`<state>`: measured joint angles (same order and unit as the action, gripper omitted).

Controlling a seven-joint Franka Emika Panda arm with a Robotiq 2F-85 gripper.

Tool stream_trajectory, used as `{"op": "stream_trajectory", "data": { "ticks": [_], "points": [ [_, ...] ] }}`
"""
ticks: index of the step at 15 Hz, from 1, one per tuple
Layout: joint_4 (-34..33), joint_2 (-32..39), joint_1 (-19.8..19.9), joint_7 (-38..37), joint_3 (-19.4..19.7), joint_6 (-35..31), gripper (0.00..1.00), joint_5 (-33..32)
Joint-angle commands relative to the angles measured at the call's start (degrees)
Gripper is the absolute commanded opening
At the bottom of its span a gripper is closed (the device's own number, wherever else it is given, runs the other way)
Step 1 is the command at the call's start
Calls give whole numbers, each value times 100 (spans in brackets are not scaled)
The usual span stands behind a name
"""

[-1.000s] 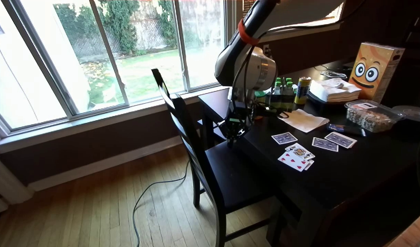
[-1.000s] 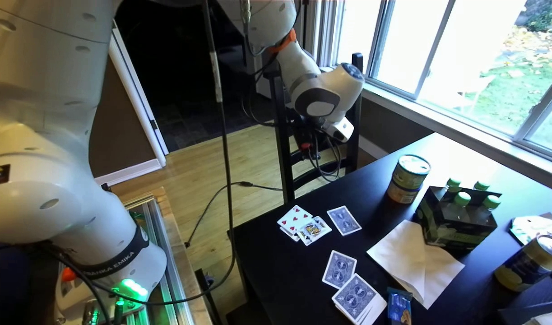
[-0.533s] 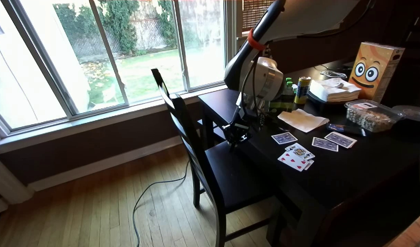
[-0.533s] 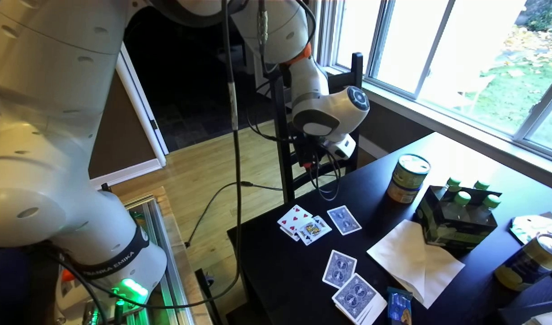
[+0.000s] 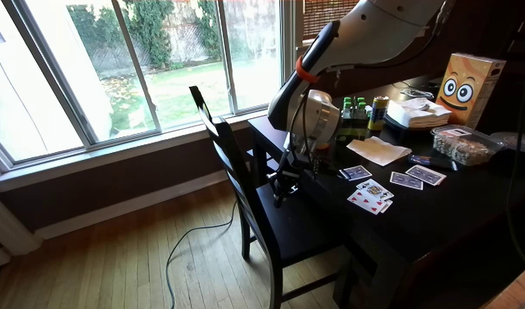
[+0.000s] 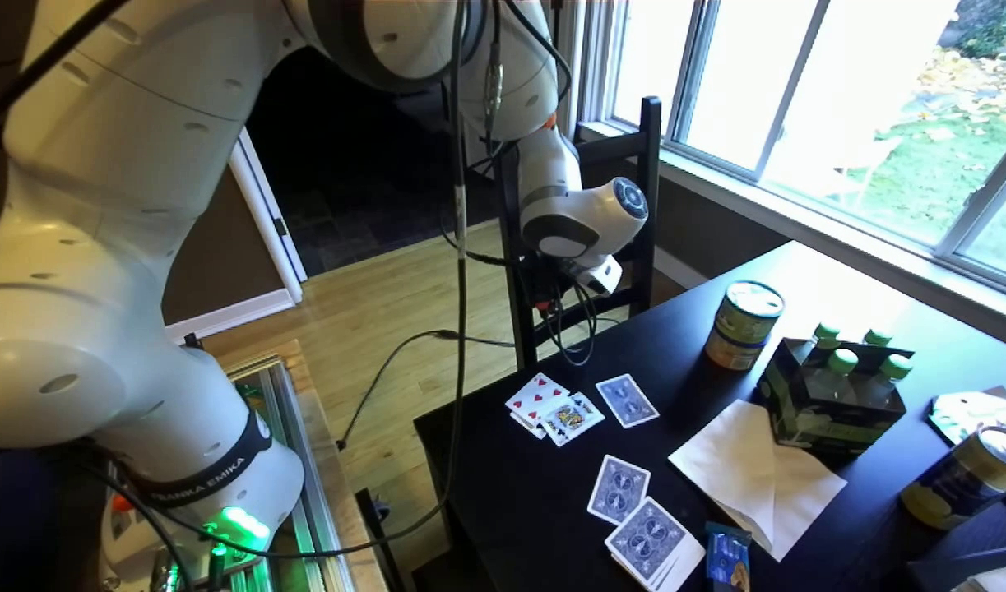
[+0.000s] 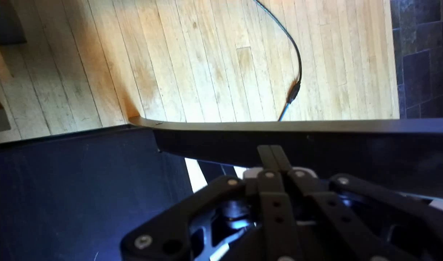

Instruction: Pull out the chair

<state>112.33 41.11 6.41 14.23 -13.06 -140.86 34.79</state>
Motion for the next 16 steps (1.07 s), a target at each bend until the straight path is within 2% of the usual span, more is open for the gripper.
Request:
{"op": "stream_trajectory", "data": {
  "ticks": [1,10,16],
  "points": [
    [-368,554,60,81,-166,41,0,121],
    [-741,1118,179,291,-552,-640,0,176],
    [-1003,1462,699,937,-1233,-526,0,391]
  ]
}}
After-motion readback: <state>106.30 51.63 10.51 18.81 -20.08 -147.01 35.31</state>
